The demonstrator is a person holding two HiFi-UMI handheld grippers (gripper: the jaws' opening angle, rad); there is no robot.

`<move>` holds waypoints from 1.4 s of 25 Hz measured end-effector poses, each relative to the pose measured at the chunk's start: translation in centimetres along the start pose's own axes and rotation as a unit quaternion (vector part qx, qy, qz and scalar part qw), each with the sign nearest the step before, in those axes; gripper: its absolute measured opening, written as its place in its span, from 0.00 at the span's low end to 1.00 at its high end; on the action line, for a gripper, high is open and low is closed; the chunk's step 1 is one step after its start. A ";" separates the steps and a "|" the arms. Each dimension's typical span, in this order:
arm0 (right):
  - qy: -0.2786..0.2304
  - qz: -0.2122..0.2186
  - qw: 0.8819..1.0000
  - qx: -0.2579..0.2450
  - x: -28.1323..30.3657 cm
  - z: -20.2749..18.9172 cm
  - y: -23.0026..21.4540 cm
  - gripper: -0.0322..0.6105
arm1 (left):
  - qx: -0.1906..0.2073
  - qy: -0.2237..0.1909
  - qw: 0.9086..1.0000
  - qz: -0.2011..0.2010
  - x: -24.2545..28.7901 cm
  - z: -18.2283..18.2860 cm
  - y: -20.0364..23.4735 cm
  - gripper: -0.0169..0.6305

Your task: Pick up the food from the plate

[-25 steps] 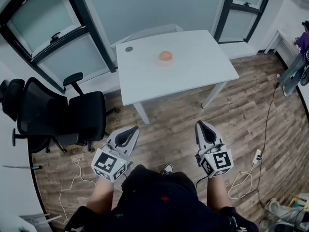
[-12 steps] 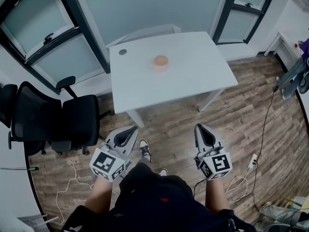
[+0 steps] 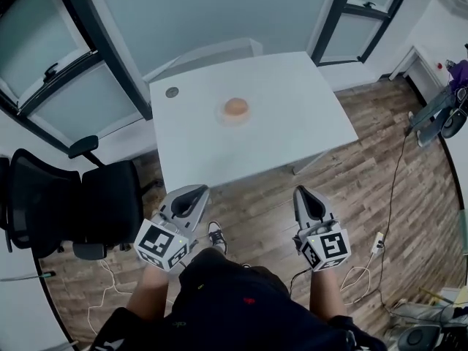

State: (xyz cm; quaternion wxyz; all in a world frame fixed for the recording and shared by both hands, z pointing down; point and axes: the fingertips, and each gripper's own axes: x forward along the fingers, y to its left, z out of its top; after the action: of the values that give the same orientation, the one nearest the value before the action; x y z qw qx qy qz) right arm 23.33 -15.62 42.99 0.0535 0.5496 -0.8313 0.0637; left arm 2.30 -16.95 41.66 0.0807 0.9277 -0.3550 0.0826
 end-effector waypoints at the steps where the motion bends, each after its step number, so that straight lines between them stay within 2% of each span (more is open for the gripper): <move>1: 0.002 -0.002 1.000 0.001 1.3 0.2 -0.1 0.09 | -0.002 0.002 1.000 -0.004 0.6 0.2 1.1 0.06; 9: 0.023 0.000 1.000 -0.008 12.6 1.6 1.4 0.09 | -0.017 -0.001 1.000 -0.026 3.9 1.3 11.2 0.06; 17: 0.038 0.019 0.999 -0.031 20.9 2.3 2.6 0.09 | -0.038 -0.002 0.999 -0.015 4.8 0.4 18.3 0.06; 25: 0.070 0.052 0.995 -0.040 27.5 0.9 -0.2 0.09 | -0.062 0.009 0.998 0.025 6.6 -0.7 21.5 0.06; 30: 0.069 0.102 0.989 -0.083 33.1 0.2 -3.0 0.10 | -0.077 0.018 0.993 0.083 8.8 -0.6 22.6 0.06; 31: 0.073 0.114 0.986 -0.095 34.3 0.0 -3.7 0.11 | -0.082 0.019 0.992 0.093 9.6 -0.5 22.7 0.06; 33: 0.087 0.142 0.979 -0.112 36.9 -1.0 -4.9 0.23 | -0.090 0.023 0.990 0.110 11.1 -0.7 23.0 0.06; 35: 0.107 0.170 0.971 -0.125 39.5 -2.7 -5.9 0.31 | -0.098 0.028 0.987 0.126 12.6 -1.3 23.4 0.06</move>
State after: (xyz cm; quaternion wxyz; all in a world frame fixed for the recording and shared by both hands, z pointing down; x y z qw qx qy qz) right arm 13.42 -53.30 52.16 0.1991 0.3788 -0.9034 0.0257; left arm -4.27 -42.03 47.69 0.1704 0.8606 -0.4727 0.0829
